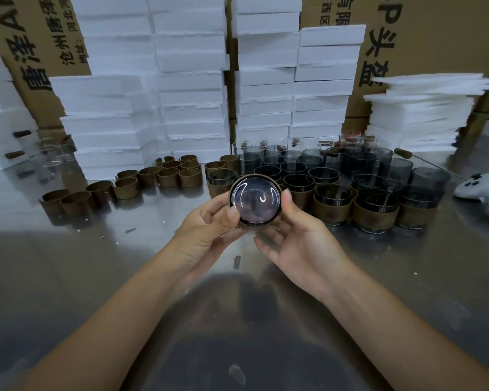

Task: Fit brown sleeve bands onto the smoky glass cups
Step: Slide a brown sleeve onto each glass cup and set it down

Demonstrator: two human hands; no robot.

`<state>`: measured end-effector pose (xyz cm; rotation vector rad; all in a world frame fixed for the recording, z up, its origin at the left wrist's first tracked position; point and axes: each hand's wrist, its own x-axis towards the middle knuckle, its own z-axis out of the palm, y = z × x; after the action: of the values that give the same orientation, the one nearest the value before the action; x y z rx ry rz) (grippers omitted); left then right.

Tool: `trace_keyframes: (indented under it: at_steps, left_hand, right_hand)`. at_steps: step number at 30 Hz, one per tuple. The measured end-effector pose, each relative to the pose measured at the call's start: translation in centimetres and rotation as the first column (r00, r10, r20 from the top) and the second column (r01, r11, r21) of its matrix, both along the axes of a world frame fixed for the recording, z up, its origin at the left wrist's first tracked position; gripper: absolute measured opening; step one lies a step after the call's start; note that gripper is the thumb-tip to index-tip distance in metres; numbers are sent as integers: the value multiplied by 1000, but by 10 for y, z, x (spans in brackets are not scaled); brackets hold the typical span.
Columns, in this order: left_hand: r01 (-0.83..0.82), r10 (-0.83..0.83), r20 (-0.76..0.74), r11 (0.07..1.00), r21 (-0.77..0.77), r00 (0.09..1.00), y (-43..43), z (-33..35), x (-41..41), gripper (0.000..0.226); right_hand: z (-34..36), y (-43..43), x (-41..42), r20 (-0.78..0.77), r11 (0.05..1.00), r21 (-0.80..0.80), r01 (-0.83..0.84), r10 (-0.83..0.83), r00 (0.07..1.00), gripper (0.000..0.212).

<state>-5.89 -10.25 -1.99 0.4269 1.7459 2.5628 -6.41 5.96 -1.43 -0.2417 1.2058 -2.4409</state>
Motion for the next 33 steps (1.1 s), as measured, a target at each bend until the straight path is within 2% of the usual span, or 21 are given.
trace_keyframes:
  at_steps: [8,17,21,24,26,28,30,33]
  left_hand:
    - [-19,19,-8,1000,-22,1000,0,-1,-1,119]
    - [-25,24,-23,999,-26,999,0,-2,-1,112]
    - [-59,58,-34,998,-9,998,1,0,0,100]
    - [-113,112,-65,993,-19,992,-1,3,0,94]
    - [-157,144,-109,980,-119,984,-2,6,1,94]
    - [-155,123,-155,966,-208,980,-1,6,3,82]
    - [-182,127,-202,942,-281,971,2,5,3,65]
    - [-266,203,-217,910,-318,955,1,2,1,62]
  right_hand:
    - [8,-3,6,130,990,-142,17,2,992,24]
    - [9,-3,5,141,987,-155,33,-11,990,22]
    - [6,-3,3,88,998,-51,31,-26,996,25]
    - [4,-4,0,43,977,211,25,-35,998,39]
    - [4,-5,-1,58,946,324,-16,-3,998,59]
    - [4,-5,-2,86,941,335,-57,30,996,68]
    - [5,-4,0,81,953,298,-58,35,996,61]
    - [7,-1,-1,52,982,185,28,-38,998,48]
